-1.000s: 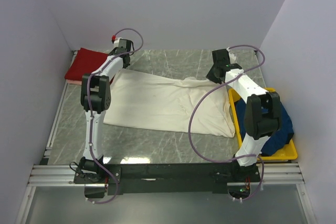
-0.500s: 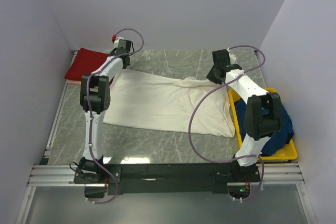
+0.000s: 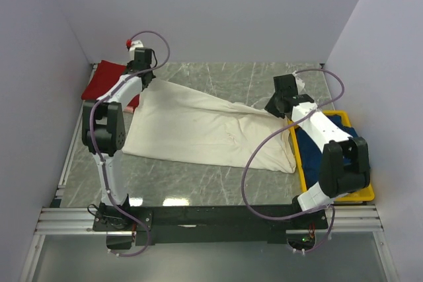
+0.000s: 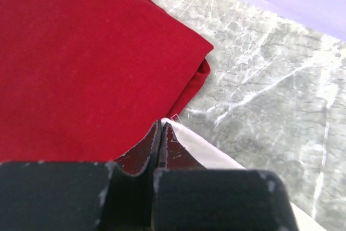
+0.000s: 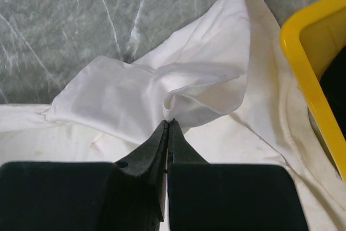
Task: Fold and stack the t-shirts
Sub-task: Fold the tshirt
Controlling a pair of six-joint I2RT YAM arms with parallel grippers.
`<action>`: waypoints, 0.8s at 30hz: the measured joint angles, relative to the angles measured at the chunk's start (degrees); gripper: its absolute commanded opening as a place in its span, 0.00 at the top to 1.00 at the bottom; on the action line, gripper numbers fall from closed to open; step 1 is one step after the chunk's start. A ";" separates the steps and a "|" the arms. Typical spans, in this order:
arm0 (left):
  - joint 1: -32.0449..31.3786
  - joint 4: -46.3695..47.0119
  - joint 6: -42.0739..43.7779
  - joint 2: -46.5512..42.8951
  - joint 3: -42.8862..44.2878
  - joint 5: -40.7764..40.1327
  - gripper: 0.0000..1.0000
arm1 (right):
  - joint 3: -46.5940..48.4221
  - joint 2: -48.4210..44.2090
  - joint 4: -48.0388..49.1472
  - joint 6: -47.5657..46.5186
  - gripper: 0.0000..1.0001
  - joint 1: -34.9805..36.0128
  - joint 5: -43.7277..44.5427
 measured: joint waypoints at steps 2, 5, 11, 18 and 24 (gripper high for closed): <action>0.72 1.86 -0.46 -2.08 -2.67 1.40 1.00 | -1.70 -1.88 0.15 0.17 1.00 0.00 -0.22; 1.68 5.44 -1.16 -5.20 -7.80 3.63 1.00 | -4.15 -4.22 0.37 0.39 1.00 0.00 -0.66; 3.15 10.56 -3.54 -11.85 -17.99 6.78 1.00 | -8.90 -7.65 1.14 0.87 1.00 0.00 -1.97; 4.28 17.84 -7.58 -19.52 -29.57 8.48 1.00 | -13.27 -9.97 2.40 1.31 1.00 0.00 -3.54; 4.61 26.43 -9.27 -25.77 -41.27 9.90 1.00 | -15.91 -11.06 2.97 1.51 1.00 0.00 -4.50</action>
